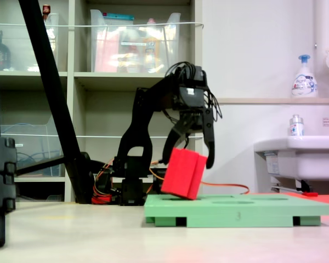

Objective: Put the cross columnar block into the corresponding hole

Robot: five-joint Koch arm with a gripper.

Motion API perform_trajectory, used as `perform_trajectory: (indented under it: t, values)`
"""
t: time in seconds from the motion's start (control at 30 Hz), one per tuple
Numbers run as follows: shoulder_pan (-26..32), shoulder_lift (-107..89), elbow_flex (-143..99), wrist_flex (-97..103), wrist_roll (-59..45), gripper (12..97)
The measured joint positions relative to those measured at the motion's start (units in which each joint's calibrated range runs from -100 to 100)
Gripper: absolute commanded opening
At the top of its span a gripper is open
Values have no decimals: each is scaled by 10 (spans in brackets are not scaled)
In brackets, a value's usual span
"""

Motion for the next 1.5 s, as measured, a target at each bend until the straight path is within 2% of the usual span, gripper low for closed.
perform_trajectory:
  t: [0.8,1.17,1.5]
  values:
    - [5,-83,-92,2,-1,413]
    - [5,-83,-93,2,-15,413]
    - [4,-62,-83,2,13,413]
